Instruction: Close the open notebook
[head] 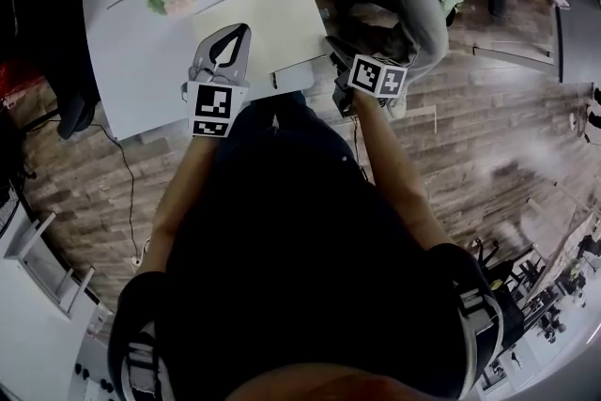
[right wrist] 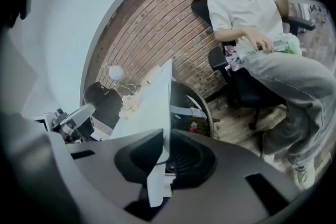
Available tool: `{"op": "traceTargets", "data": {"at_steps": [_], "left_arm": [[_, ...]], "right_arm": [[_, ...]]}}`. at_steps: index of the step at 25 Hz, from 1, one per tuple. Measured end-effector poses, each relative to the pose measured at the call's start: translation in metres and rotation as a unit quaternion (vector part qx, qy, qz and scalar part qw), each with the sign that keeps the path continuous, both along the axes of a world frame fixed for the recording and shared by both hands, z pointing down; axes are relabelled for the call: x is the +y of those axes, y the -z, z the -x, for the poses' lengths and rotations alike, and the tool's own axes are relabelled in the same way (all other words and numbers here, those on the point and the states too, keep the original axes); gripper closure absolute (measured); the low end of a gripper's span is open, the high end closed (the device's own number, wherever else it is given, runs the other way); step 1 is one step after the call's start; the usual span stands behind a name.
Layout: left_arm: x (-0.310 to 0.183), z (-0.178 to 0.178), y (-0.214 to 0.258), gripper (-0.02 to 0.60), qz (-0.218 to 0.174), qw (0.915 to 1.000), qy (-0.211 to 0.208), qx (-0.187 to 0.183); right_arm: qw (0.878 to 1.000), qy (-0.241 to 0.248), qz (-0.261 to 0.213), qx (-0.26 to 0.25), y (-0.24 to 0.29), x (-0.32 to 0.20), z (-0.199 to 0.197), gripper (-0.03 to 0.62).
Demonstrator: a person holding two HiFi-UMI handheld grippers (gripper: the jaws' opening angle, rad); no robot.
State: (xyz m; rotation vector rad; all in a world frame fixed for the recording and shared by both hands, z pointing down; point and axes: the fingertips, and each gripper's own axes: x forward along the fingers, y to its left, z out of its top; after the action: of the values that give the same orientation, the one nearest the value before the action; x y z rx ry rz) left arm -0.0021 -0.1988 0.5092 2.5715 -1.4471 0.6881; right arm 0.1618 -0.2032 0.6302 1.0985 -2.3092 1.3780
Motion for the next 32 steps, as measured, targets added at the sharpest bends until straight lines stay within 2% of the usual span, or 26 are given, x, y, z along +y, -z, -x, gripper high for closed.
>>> {"op": "traceTargets", "data": {"at_steps": [13, 32], "left_arm": [[0.014, 0.018, 0.009, 0.575, -0.015, 0.9996, 0.016, 0.016], [0.042, 0.051, 0.014, 0.574, -0.026, 0.9989, -0.005, 0.038]], "right_arm": [[0.999, 0.007, -0.036, 0.030, 0.030, 0.002, 0.005, 0.551], [0.992, -0.023, -0.090, 0.080, 0.072, 0.013, 0.023, 0.560]]}}
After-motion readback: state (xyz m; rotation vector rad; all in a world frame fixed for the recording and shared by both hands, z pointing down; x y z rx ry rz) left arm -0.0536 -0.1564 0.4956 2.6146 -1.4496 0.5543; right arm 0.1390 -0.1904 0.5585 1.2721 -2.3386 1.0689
